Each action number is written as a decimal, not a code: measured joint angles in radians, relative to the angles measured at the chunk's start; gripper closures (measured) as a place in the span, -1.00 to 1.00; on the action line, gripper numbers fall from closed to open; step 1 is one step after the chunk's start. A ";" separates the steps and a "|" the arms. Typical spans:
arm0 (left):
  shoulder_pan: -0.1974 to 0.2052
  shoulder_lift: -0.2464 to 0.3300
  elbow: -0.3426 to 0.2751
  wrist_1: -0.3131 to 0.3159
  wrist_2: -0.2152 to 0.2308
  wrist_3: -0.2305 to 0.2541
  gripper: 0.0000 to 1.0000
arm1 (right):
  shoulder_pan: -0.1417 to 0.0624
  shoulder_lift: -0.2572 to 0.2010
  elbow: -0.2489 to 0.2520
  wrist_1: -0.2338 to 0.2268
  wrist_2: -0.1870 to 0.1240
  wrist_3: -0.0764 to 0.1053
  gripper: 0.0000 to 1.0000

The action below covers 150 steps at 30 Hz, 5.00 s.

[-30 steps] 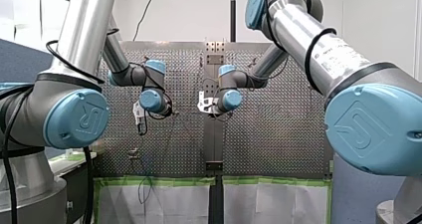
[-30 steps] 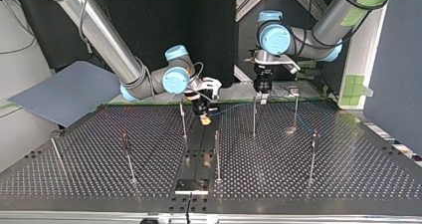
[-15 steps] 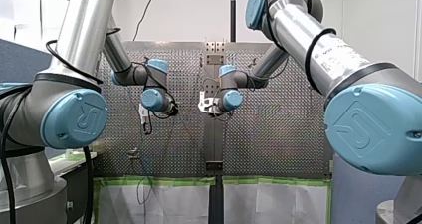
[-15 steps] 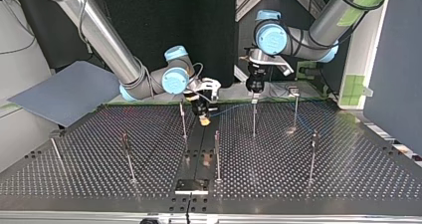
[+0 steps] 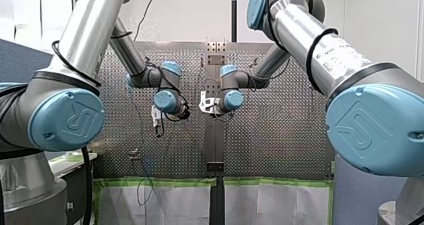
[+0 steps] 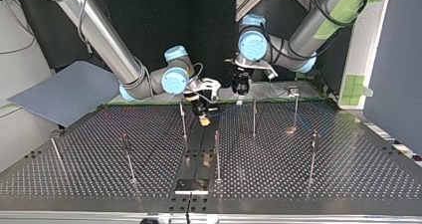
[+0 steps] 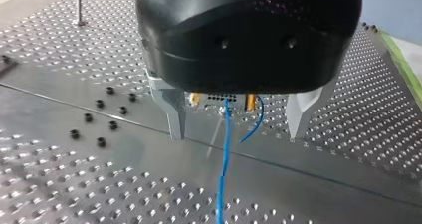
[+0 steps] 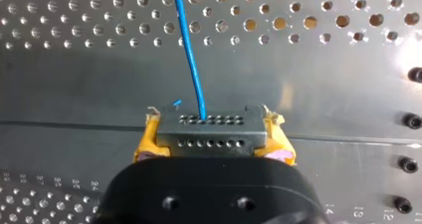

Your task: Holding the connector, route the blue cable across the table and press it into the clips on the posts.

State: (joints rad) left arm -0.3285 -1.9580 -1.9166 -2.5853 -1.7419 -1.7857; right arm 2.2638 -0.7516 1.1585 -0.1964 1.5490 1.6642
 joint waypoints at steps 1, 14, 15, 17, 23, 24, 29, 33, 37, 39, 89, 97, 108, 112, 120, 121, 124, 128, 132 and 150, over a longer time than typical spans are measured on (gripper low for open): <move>-0.010 -0.014 0.014 0.000 -0.013 -0.003 -1.00 | 0.000 0.000 0.000 0.000 -0.001 0.000 1.00; -0.010 -0.089 0.129 -0.009 -0.096 -0.029 -1.00 | -0.007 0.000 0.000 0.006 -0.009 -0.002 1.00; -0.009 -0.090 0.133 -0.007 -0.097 -0.029 -1.00 | -0.007 0.000 0.000 0.006 -0.009 -0.002 1.00; -0.008 -0.090 0.137 0.000 -0.095 -0.029 -1.00 | -0.007 0.000 0.000 0.006 -0.009 -0.002 1.00; -0.006 -0.112 0.148 0.002 -0.070 -0.029 -1.00 | -0.010 0.000 0.000 0.004 -0.009 -0.001 1.00; -0.005 -0.120 0.154 -0.002 -0.068 -0.028 -1.00 | -0.010 0.000 0.000 0.003 -0.009 -0.001 1.00; -0.003 -0.172 0.199 -0.005 -0.080 -0.029 -1.00 | -0.012 0.000 0.000 0.002 -0.016 0.000 1.00; -0.005 -0.203 0.227 0.008 -0.108 -0.031 -1.00 | -0.014 -0.001 0.000 0.002 -0.019 0.001 1.00; -0.011 -0.212 0.244 0.003 -0.125 -0.031 -1.00 | -0.016 -0.001 0.000 0.003 -0.019 0.001 1.00; -0.013 -0.212 0.246 0.001 -0.134 -0.030 -1.00 | -0.017 -0.001 -0.001 0.003 -0.019 0.001 1.00; -0.069 0.056 0.187 -0.142 -0.225 -0.020 1.00 | -0.027 -0.297 0.117 0.181 -0.035 0.002 1.00; -0.083 0.145 0.186 -0.189 -0.227 -0.012 1.00 | -0.029 -0.377 0.130 0.194 -0.036 0.007 1.00; -0.090 0.252 0.187 -0.187 -0.219 -0.014 1.00 | -0.027 -0.454 0.131 0.211 -0.036 0.008 1.00; -0.086 0.258 0.187 -0.167 -0.197 -0.019 1.00 | -0.028 -0.459 0.131 0.210 -0.035 0.008 1.00; -0.075 0.211 0.188 -0.123 -0.128 -0.040 1.00 | -0.032 -0.442 0.131 0.204 -0.068 0.013 1.00; -0.073 0.202 0.190 -0.119 -0.119 -0.039 1.00 | -0.033 -0.441 0.131 0.203 -0.072 0.014 1.00; -0.067 0.190 0.200 -0.118 -0.112 -0.037 1.00 | -0.037 -0.439 0.130 0.196 -0.085 0.015 1.00; -0.062 0.186 0.212 -0.124 -0.112 -0.032 1.00 | -0.040 -0.439 0.125 0.186 -0.104 0.015 1.00; -0.060 0.189 0.216 -0.135 -0.125 -0.030 1.00 | -0.043 -0.439 0.116 0.184 -0.112 0.015 1.00; -0.017 0.156 0.267 -0.121 -0.088 -0.035 1.00 | -0.065 -0.436 0.085 0.172 -0.153 0.041 1.00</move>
State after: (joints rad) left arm -0.3450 -1.8024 -1.6494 -2.7061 -1.8299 -1.8209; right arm 2.1988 -1.1880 1.2434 -0.0244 1.3956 1.7048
